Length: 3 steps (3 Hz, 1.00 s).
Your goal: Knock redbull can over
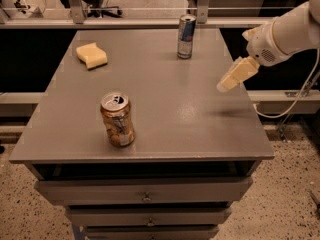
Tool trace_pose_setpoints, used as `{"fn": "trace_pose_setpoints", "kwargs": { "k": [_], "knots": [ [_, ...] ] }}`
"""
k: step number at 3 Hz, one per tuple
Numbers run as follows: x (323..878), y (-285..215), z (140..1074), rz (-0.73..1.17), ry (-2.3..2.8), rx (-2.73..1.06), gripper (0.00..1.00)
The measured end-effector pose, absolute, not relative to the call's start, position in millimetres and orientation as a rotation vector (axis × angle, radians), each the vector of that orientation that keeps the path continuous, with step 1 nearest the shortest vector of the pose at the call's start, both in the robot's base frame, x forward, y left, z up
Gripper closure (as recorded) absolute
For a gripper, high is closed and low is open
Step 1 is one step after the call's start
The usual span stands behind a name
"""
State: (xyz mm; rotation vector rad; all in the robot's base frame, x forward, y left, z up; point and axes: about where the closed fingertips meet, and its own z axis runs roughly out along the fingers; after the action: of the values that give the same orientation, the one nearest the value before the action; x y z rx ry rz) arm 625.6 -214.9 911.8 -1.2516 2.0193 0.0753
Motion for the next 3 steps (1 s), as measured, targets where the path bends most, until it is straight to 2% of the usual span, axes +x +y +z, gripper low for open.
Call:
{"fn": "trace_pose_setpoints", "kwargs": {
  "k": [1, 3],
  "knots": [
    [676.6, -202.3, 897.1, 0.177, 1.977, -1.135, 0.00],
    [745.4, -133.8, 892.2, 0.486, 1.836, -1.040, 0.00]
  ]
}}
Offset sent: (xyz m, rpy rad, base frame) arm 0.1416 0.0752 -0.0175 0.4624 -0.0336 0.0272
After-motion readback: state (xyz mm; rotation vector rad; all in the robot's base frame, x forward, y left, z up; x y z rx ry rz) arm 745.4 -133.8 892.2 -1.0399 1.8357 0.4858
